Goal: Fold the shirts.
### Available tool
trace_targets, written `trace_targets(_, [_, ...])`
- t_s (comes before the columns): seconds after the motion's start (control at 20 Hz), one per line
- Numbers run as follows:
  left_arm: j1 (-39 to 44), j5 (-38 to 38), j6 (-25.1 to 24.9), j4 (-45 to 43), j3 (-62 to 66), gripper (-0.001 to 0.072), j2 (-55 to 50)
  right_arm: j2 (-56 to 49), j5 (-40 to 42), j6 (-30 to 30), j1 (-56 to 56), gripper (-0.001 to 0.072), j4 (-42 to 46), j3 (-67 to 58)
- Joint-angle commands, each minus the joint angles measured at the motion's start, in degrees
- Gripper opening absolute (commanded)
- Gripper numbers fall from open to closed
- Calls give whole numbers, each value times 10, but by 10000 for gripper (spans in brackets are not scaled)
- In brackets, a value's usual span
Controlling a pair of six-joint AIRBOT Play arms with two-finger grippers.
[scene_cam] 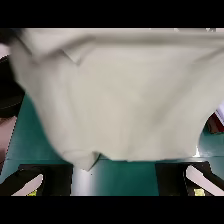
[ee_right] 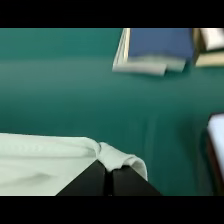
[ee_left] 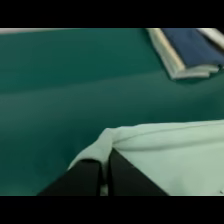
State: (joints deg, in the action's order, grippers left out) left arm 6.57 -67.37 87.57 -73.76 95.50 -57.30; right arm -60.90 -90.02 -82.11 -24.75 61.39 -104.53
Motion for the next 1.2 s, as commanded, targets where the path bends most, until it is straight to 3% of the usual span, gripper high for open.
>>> trace_targets(0.0, [-1,9,0,-7,-118,27,-96,-93,-15,-6,82,14,64,117])
trace_targets(0.25, [-1,83,-10,-4,-144,27,-262,-246,97,-11,158,14,76,180])
trace_targets(0.5, [-8,161,-11,-4,-124,26,-311,-345,133,-10,165,14,76,67])
trace_targets(0.7, [-43,78,-27,-3,-102,27,-311,-344,79,28,154,14,79,18])
trace_targets(0.85, [-49,9,-47,0,-120,27,-311,-323,63,38,149,14,79,70])
trace_targets(1.15, [-48,43,-56,45,-196,27,-311,-286,118,37,150,15,76,224])
